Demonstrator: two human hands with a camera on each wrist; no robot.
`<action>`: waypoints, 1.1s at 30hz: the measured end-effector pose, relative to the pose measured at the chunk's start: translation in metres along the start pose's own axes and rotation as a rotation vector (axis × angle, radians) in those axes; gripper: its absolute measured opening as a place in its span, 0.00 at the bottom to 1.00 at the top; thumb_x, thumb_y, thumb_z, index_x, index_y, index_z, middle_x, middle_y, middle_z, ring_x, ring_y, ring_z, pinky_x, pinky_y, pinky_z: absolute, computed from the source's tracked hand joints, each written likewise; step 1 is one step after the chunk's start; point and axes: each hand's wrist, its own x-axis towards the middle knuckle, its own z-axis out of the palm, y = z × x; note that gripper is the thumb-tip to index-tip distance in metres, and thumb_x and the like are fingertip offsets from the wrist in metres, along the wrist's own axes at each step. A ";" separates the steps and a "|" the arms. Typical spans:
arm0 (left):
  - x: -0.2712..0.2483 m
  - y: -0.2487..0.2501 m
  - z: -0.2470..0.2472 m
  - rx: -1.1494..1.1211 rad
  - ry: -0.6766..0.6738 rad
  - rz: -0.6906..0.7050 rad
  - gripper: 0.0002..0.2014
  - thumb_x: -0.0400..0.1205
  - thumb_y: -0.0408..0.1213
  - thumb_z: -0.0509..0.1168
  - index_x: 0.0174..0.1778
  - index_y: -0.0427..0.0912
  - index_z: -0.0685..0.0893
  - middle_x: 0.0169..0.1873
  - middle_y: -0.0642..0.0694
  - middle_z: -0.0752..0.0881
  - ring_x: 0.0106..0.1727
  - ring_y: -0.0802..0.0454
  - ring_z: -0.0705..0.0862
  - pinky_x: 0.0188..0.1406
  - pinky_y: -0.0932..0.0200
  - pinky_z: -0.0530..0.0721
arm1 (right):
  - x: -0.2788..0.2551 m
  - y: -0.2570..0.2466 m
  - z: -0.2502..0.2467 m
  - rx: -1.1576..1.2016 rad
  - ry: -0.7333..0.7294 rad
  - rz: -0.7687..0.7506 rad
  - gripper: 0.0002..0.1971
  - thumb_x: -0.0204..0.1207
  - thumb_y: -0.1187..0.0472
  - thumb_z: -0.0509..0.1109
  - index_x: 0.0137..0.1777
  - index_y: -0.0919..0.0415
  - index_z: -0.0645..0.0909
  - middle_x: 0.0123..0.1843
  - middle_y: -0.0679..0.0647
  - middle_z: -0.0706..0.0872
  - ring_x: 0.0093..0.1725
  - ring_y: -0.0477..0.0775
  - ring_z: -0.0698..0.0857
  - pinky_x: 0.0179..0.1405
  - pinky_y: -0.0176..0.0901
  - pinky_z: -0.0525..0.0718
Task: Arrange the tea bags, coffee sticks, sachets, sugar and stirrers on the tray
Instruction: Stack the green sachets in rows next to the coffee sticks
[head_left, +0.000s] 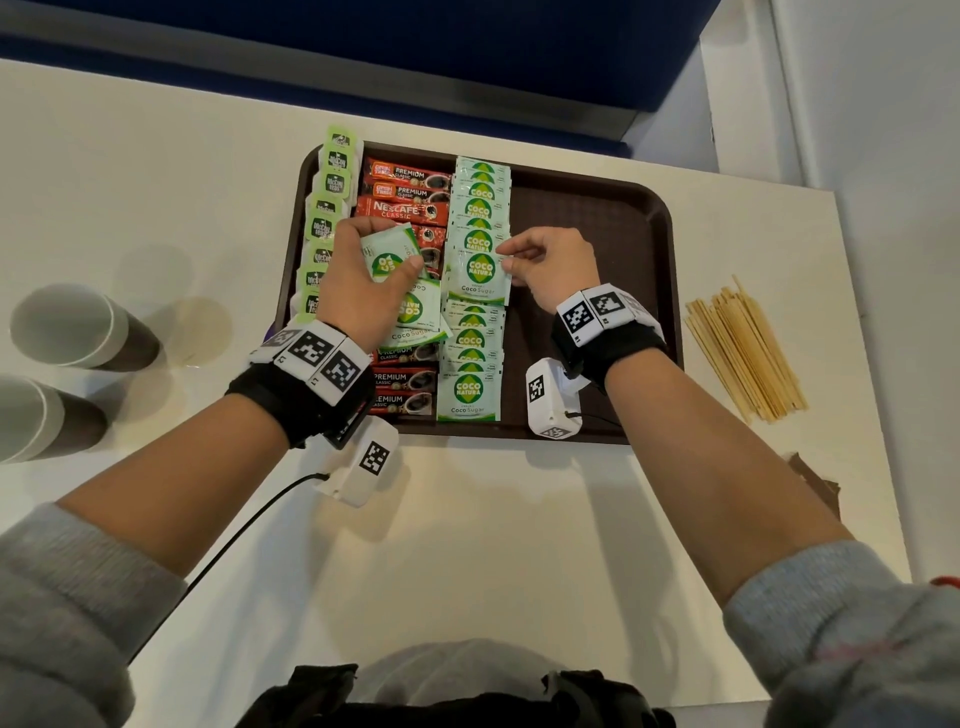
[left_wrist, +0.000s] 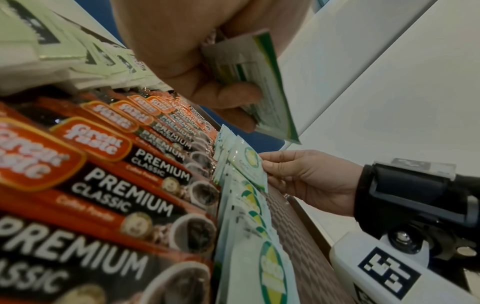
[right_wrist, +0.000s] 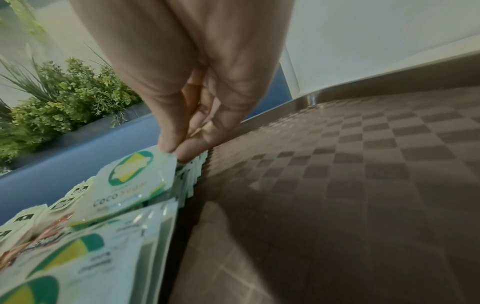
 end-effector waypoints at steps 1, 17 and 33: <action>0.000 0.000 0.000 0.001 0.003 0.002 0.17 0.79 0.38 0.70 0.57 0.51 0.69 0.50 0.49 0.83 0.48 0.48 0.86 0.54 0.44 0.86 | 0.000 0.000 0.000 -0.010 -0.001 -0.004 0.06 0.72 0.68 0.75 0.47 0.60 0.88 0.42 0.57 0.89 0.46 0.55 0.88 0.53 0.49 0.88; -0.002 0.002 0.000 -0.016 -0.007 -0.030 0.18 0.79 0.39 0.70 0.58 0.51 0.69 0.48 0.52 0.83 0.47 0.49 0.87 0.53 0.46 0.87 | -0.004 -0.004 -0.003 -0.047 0.025 -0.015 0.06 0.72 0.68 0.75 0.48 0.62 0.88 0.40 0.52 0.87 0.39 0.46 0.85 0.53 0.40 0.87; -0.003 0.002 0.000 -0.044 -0.019 -0.042 0.20 0.78 0.38 0.72 0.57 0.51 0.68 0.54 0.46 0.84 0.51 0.46 0.87 0.55 0.42 0.86 | -0.013 -0.004 0.001 -0.080 -0.055 0.068 0.20 0.59 0.59 0.85 0.48 0.55 0.81 0.46 0.54 0.87 0.46 0.48 0.86 0.46 0.36 0.84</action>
